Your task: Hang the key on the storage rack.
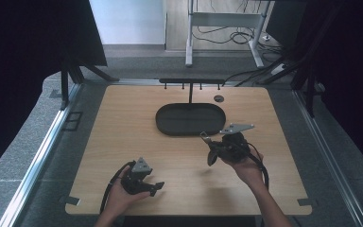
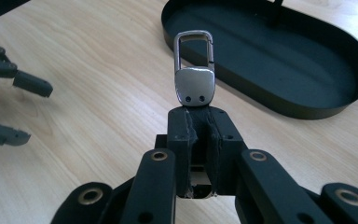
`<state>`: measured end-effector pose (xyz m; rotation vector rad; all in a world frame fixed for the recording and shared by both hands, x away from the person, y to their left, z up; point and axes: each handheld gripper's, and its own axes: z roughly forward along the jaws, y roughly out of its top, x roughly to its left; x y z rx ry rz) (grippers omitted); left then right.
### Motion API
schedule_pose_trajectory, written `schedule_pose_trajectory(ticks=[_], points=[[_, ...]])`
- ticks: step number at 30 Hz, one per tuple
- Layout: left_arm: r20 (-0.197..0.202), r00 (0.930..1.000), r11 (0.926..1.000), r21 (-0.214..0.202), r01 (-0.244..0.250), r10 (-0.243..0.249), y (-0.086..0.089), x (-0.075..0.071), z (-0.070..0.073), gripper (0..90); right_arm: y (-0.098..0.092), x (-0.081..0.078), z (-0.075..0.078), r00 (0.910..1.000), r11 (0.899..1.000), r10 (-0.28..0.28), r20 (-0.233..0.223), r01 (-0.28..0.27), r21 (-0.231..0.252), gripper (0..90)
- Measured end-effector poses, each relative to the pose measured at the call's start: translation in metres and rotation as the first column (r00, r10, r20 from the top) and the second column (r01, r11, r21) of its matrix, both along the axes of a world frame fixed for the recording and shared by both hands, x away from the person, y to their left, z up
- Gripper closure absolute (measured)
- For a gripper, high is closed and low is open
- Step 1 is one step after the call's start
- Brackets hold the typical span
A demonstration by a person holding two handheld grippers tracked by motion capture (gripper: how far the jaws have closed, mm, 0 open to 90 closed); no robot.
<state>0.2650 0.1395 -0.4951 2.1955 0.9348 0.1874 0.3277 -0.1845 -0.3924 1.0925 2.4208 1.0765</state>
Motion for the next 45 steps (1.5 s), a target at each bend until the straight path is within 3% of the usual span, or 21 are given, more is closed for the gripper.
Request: schedule_pose_trajectory(ticks=[39, 45], points=[[0.001, 1.0, 1.0, -0.005, 0.001, -0.001, 0.001, 0.0, 0.001, 28.1, -0.005, 0.023, 0.026, 0.9932, 0.995, -0.088, 0.077, 0.085, 0.046, 80.5], [0.001, 1.0, 1.0, -0.003, 0.003, -0.003, 0.001, 0.0, 0.001, 28.1, -0.007, 0.03, 0.028, 0.9935, 0.994, -0.098, 0.058, 0.095, 0.051, 80.5]])
